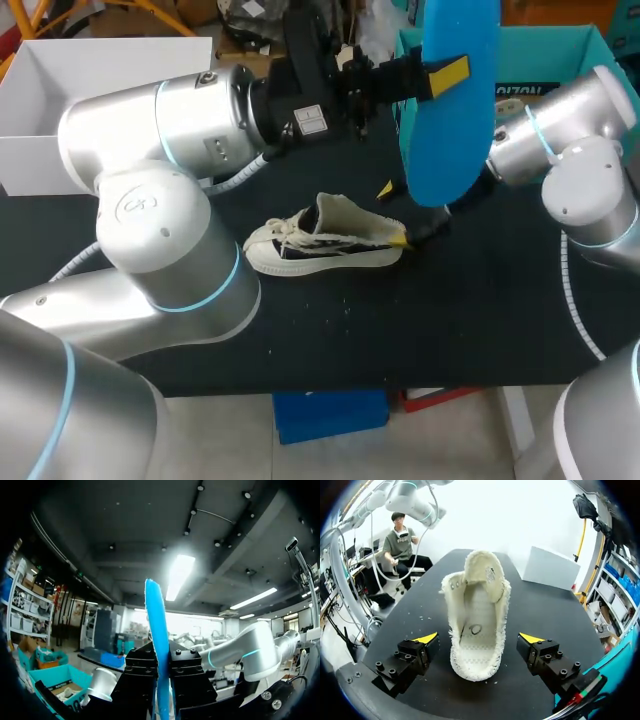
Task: Take the shoe out of the shoebox, open the shoe tongue, remove and reinsert the insole, then place the shoe into the shoebox
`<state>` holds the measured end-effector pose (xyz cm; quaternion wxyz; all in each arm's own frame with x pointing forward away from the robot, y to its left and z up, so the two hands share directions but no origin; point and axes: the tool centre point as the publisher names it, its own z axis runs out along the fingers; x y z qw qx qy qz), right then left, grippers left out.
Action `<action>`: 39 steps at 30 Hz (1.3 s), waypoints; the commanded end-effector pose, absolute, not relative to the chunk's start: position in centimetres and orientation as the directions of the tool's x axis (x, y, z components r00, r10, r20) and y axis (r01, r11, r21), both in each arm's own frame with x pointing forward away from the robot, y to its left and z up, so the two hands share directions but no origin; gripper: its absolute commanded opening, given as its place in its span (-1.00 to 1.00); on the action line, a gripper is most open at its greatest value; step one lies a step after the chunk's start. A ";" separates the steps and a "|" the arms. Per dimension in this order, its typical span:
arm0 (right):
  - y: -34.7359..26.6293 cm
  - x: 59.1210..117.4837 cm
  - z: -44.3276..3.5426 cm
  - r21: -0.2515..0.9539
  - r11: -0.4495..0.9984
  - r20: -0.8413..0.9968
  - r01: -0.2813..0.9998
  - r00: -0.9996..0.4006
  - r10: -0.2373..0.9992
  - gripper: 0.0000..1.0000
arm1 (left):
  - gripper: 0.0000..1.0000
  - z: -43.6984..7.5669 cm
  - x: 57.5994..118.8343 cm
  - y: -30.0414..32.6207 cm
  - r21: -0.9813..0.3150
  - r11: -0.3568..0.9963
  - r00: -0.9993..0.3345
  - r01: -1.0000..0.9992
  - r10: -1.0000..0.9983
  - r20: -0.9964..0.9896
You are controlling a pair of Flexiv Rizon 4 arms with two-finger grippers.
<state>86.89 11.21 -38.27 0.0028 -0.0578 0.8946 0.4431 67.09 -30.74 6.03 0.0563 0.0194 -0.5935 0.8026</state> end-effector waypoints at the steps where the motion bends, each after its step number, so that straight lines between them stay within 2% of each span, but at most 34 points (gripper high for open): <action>1: 11.0 86.7 -39.3 0.855 0.510 -0.058 -0.093 -0.995 -0.085 1.00 | -1.00 6.1 66.9 -30.9 -0.951 -0.287 -0.993 -0.113 0.063 0.100; 11: 11.1 86.8 -40.2 0.836 0.543 -0.043 -0.080 -0.996 -0.080 1.00 | -1.00 6.1 66.9 -30.9 -0.951 -0.287 -0.993 -0.113 0.063 0.100; 19: 11.0 87.6 -38.2 0.739 0.661 -0.074 -0.129 -0.991 -0.111 1.00 | -1.00 6.1 66.9 -30.9 -0.951 -0.287 -0.993 -0.113 0.063 0.100; 23: 10.9 88.1 -36.3 0.620 0.766 -0.095 -0.172 -0.985 -0.144 1.00 | -1.00 6.1 66.9 -30.9 -0.951 -0.287 -0.993 -0.113 0.063 0.100; 30: 12.0 88.8 -35.3 0.290 0.928 -0.110 -0.233 -0.972 -0.209 1.00 | -1.00 6.1 66.9 -30.9 -0.951 -0.287 -0.993 -0.113 0.063 0.100; 33: 13.3 88.9 -35.2 0.145 0.953 -0.109 -0.264 -0.962 -0.250 1.00 | -1.00 6.1 66.9 -30.9 -0.951 -0.287 -0.993 -0.113 0.063 0.100; 39: 15.1 89.3 -35.9 -0.007 0.958 -0.092 -0.288 -0.953 -0.287 1.00 | -1.00 6.1 66.9 -30.9 -0.951 -0.287 -0.993 -0.113 0.063 0.100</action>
